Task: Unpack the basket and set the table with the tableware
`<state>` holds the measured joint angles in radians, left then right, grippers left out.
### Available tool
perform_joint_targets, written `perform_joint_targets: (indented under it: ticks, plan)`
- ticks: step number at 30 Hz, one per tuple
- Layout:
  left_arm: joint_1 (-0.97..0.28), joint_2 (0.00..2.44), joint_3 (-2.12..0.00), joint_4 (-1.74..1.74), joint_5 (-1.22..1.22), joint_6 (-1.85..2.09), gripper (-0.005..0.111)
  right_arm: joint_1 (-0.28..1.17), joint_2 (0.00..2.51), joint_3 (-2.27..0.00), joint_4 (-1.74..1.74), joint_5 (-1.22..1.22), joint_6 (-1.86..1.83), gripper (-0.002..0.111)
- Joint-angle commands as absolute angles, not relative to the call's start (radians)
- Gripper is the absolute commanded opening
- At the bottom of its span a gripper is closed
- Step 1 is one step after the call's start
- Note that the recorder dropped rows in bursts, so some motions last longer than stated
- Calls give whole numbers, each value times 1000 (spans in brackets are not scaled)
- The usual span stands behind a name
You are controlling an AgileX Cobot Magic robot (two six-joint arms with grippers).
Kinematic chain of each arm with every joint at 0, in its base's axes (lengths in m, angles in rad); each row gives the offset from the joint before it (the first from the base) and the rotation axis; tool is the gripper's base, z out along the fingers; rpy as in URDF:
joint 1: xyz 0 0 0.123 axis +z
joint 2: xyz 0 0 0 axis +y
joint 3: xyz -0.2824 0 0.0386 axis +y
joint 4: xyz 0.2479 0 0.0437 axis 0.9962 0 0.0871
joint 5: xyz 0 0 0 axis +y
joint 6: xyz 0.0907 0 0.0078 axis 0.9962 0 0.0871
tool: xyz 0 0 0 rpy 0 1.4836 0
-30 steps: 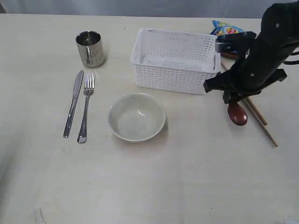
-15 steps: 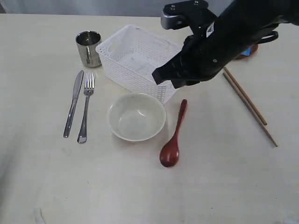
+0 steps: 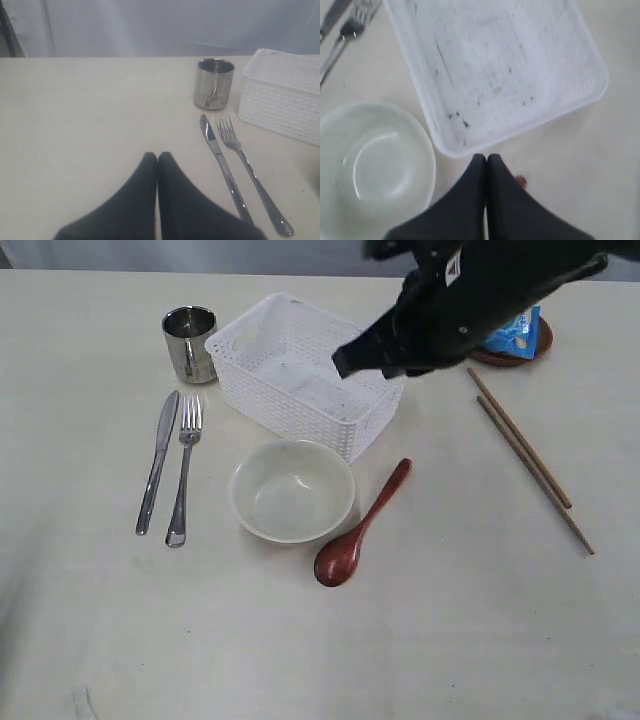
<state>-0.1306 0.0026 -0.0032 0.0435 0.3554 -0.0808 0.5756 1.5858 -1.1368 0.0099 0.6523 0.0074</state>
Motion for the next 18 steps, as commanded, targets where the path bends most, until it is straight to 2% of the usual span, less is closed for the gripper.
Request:
perform_joint_targets:
  ticks: [1, 3, 5, 8, 11, 12, 18]
  plan:
    - [-129, 0, 0, 52, 345, -85, 0, 555, 1604, -1246, -15, 595, 0, 0]
    - [-129, 0, 0, 52, 345, -85, 0, 518, 1642, -1320, -17, 619, -24, 0]
    - [-129, 0, 0, 52, 345, -85, 0, 476, 1693, -1395, -17, 667, -46, 6]
    - [-129, 0, 0, 52, 345, -85, 0, 413, 1800, -1522, 17, 746, -82, 29]
    - [-129, 0, 0, 52, 345, -85, 0, 368, 1919, -1634, 146, 821, -182, 57]
    - [-129, 0, 0, 52, 345, -85, 0, 359, 1961, -1667, 204, 845, -230, 62]
    - [-129, 0, 0, 52, 345, -85, 0, 351, 2168, -1790, 286, 890, -296, 63]
